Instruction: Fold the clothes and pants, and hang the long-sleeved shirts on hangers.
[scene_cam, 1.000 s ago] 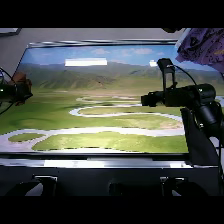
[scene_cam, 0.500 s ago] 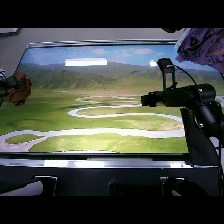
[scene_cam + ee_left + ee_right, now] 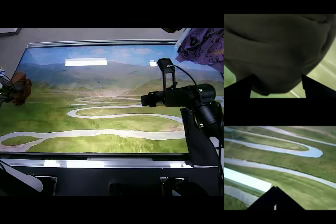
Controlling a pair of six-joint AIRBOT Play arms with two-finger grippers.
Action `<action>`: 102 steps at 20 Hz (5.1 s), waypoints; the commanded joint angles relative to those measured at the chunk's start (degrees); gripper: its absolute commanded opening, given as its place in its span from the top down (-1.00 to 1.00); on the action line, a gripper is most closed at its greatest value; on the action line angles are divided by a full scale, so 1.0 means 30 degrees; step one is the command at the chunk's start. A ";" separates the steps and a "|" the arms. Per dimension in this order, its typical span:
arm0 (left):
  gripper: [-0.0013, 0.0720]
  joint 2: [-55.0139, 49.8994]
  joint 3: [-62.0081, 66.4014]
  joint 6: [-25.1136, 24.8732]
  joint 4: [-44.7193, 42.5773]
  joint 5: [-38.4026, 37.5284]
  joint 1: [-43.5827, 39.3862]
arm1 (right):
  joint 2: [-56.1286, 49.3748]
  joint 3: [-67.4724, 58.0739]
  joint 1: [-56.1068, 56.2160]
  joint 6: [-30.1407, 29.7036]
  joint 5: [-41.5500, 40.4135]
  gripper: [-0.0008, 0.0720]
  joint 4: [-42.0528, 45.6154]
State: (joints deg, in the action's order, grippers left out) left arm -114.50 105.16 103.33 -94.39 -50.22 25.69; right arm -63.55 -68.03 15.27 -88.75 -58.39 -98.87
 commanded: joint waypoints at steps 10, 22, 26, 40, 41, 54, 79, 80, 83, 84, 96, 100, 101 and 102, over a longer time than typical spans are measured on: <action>0.93 0.0138 0.1982 -0.2178 0.2754 -0.3679 -0.0816 | 0.0015 0.0007 0.0022 0.0000 0.0000 0.90 -0.0007; 0.93 1.3304 -0.7883 0.2011 0.5974 -0.7184 -1.3551 | 0.0015 0.0007 0.0015 0.0000 0.0000 0.90 -0.0007; 0.93 1.4549 -1.2721 0.6091 0.5974 -0.4065 -1.9577 | 0.0015 0.0007 0.0022 0.0000 0.0000 0.90 -0.0007; -0.73 1.6502 -1.2407 0.3723 0.5967 -0.4845 -1.7886 | 0.0007 0.0007 0.0022 0.0466 0.1188 0.90 -0.0656; -0.72 1.6655 -1.2058 0.3432 0.5967 -0.4830 -1.7092 | 0.0007 0.0022 0.0015 0.0794 0.1013 0.88 -0.0685; -0.71 1.6502 -1.1803 0.3330 0.5960 -0.4699 -1.4061 | -0.4714 0.8072 -0.1464 -0.4998 0.1668 -0.32 -1.4564; -0.58 0.5326 -1.2670 -0.4022 1.7048 0.0255 -1.3974 | -0.3497 0.8058 0.0197 -0.3810 0.1960 0.91 -1.3165; 0.10 0.5136 -1.2670 -0.4022 1.7056 0.0255 -1.4054 | -0.3402 0.8058 0.0197 -0.3745 0.1996 0.91 -1.3165; 0.91 0.5450 -1.2342 -0.4335 1.7107 0.0393 -1.3981 | -0.2484 0.8007 0.0197 -0.3701 0.2331 0.91 -1.2779; 0.92 0.5916 -1.1970 -0.4466 1.7005 0.0386 -1.3704 | -0.1996 0.7679 0.0189 -0.3191 0.2506 0.91 -1.1832; 0.92 1.8717 -0.1122 -0.0321 0.4568 -0.4881 -0.9624 | 0.3315 -0.9551 0.0160 0.0306 -0.1756 0.91 0.2098; 0.92 2.3540 -0.1064 0.2280 0.0095 -0.7832 -0.9632 | 0.6608 -1.0877 0.0160 0.0481 -0.2382 0.91 0.3927; 0.92 2.4531 -0.1064 0.2769 -0.0860 -0.8204 -0.9632 | 0.7308 -1.0892 0.0160 0.0860 -0.2353 0.91 0.4510; 0.92 2.5237 -0.1064 0.3220 -0.1450 -0.8378 -0.9632 | 0.7847 -1.0892 0.0160 0.1406 -0.2382 0.91 0.5166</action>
State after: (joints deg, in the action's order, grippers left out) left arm -46.92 101.10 107.68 -88.86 -70.43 -3.46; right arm -45.67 -98.41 15.75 -87.09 -64.38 -89.84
